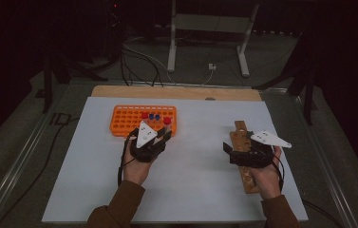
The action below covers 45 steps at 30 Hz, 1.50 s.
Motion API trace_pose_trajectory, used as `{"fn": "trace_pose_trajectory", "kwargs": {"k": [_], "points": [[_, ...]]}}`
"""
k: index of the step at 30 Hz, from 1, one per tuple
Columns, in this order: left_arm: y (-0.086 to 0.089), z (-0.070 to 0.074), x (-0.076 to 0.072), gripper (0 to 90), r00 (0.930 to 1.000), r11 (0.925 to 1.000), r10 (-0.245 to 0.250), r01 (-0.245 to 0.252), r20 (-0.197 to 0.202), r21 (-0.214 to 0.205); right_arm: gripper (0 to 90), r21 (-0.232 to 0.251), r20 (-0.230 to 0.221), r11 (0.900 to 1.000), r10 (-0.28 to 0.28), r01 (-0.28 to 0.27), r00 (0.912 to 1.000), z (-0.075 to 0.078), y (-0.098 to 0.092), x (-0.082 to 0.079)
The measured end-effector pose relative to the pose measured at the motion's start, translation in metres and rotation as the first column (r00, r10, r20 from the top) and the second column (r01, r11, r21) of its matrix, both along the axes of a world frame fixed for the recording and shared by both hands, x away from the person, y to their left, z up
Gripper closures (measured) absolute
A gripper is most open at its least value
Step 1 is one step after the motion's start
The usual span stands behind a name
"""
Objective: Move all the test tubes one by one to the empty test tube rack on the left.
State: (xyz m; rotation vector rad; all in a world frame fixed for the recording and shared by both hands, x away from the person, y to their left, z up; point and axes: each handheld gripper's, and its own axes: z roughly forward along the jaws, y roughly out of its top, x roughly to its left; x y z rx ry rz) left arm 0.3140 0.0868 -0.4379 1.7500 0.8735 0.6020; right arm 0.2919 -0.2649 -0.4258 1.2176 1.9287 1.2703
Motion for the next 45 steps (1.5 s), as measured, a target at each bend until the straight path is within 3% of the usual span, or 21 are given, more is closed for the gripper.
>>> {"fn": "trace_pose_trajectory", "kwargs": {"k": [11, 23, 35, 45], "points": [[0.025, 0.005, 0.005, 75.3, 0.9978, 0.9977, 0.066, -0.066, 0.007, -0.014, 0.1, 0.008, 0.001, 0.9972, -0.075, 0.075, 0.9972, -0.006, -0.017, -0.009], [0.037, 0.006, 0.02, 75.3, 0.9911, 0.9913, 0.131, -0.131, 0.025, 0.015, 0.1, 0.067, 0.035, 0.9941, -0.088, 0.086, 0.9955, 0.005, -0.024, -0.016], [0.055, 0.004, 0.039, 75.3, 0.9763, 0.9762, 0.216, -0.216, 0.018, 0.021, 0.1, 0.077, 0.039, 0.9934, -0.088, 0.085, 0.9954, 0.005, -0.024, -0.017], [0.06, -0.007, 0.054, 75.3, 0.9615, 0.961, 0.275, -0.274, -0.005, 0.033, 0.1, 0.078, 0.035, 0.9937, -0.084, 0.082, 0.9958, 0.005, -0.024, -0.016]]}}
